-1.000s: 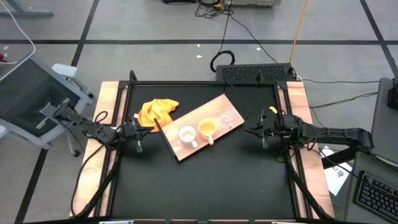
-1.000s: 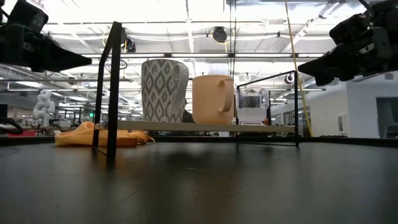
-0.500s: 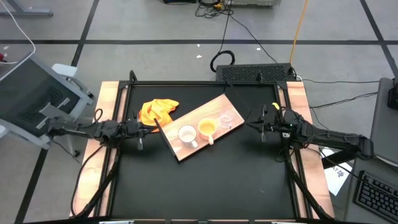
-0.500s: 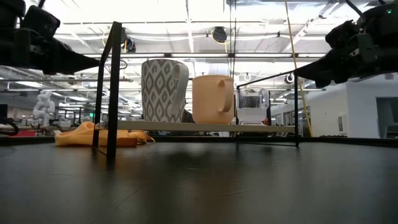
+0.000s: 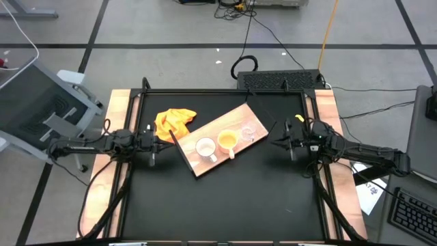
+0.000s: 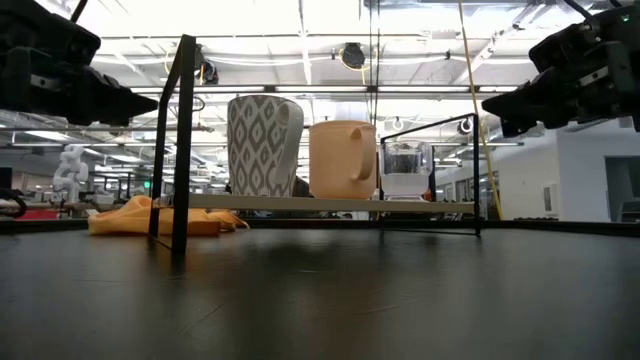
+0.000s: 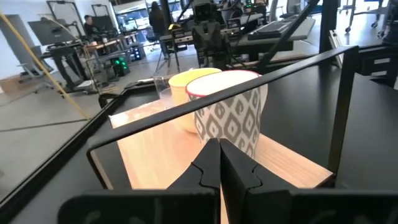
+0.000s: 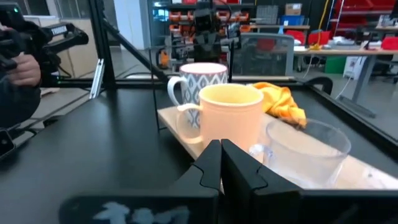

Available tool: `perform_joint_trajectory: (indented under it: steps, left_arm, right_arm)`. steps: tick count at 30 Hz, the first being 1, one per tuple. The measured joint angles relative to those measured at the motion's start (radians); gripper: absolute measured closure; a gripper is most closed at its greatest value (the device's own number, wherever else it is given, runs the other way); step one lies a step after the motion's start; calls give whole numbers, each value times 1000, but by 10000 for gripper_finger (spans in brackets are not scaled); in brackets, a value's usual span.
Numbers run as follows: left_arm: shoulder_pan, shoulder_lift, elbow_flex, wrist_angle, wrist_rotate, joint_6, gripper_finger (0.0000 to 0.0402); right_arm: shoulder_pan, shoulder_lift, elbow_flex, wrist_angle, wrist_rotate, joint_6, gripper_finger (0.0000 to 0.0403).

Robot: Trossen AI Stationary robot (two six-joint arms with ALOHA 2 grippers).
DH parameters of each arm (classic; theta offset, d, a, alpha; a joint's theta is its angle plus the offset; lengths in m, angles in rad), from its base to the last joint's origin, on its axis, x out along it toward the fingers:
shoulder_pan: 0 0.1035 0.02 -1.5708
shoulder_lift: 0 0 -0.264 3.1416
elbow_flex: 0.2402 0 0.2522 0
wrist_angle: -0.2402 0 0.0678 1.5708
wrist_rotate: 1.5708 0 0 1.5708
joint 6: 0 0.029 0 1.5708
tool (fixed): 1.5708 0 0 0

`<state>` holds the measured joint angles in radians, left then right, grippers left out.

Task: Stack small to large cups/mugs on shelf
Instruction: Return to Home Position

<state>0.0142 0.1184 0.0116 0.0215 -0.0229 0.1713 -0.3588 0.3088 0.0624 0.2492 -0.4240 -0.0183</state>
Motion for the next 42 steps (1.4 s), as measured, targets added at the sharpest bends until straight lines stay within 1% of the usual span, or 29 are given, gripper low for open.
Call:
perform_joint_trajectory:
  steps: [4,12,15,17,19,24,33,42]
  left_arm:
    - [12,0,-1,-2,24,4,401]
    - [21,0,-1,-1,26,4,400]
    - [21,0,-1,0,81,4,399]
    - [20,0,-1,5,126,3,399]
    - [20,0,-1,9,150,2,399]
    - [20,0,-1,9,153,-1,399]
    - [20,0,-1,9,153,-48,398]
    - [20,0,-1,9,152,-49,398]
  right_arm:
    - [0,0,0,31,0,3,403]
    - [0,0,0,47,0,-13,403]
    - [0,0,0,59,-15,-2,403]
    - [0,0,0,76,-59,-1,403]
    - [1,0,0,97,-100,6,403]
    - [1,0,0,128,-105,33,403]
    - [1,0,0,98,-105,39,403]
    - [1,0,0,99,-105,128,403]
